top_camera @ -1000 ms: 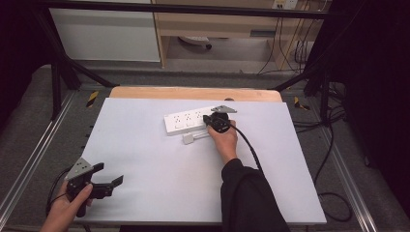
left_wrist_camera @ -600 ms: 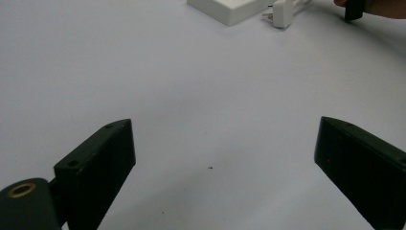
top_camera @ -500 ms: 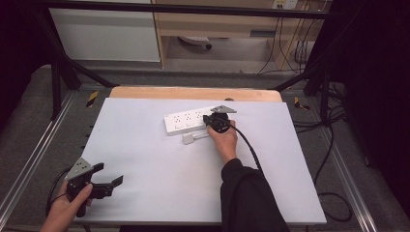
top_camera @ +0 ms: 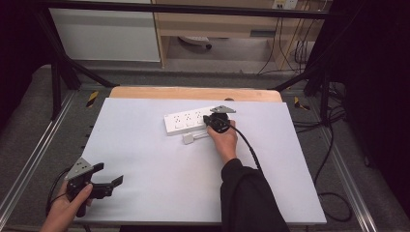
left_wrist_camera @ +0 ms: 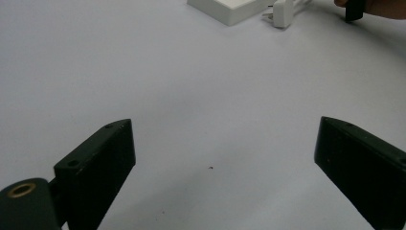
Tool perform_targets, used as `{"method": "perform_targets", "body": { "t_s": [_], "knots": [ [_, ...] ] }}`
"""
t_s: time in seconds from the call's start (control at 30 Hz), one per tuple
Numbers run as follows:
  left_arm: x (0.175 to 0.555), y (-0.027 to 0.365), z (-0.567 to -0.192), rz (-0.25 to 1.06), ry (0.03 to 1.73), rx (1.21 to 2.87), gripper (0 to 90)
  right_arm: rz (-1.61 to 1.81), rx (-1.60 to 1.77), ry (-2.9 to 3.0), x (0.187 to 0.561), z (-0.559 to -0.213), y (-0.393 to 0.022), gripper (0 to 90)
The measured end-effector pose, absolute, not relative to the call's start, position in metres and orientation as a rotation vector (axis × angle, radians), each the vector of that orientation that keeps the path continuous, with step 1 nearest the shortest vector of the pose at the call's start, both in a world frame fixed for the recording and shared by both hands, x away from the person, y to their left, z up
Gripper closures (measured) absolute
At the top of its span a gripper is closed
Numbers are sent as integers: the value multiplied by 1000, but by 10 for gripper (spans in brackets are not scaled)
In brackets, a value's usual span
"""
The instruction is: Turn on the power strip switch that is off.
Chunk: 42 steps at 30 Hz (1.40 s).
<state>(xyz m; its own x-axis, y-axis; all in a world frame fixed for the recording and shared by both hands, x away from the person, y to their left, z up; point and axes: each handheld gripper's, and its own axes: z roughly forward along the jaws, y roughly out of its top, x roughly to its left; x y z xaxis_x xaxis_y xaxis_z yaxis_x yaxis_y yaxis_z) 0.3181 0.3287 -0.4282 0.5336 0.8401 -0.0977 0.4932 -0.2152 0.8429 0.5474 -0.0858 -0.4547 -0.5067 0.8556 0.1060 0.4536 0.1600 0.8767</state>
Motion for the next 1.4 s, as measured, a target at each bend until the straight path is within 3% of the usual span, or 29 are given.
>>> {"method": "perform_targets", "body": {
  "t_s": [1.4],
  "knots": [
    [318,329,-429,483,1097,1870,69,1314,1218,2024,546,-445,-90,900]
  ]
}}
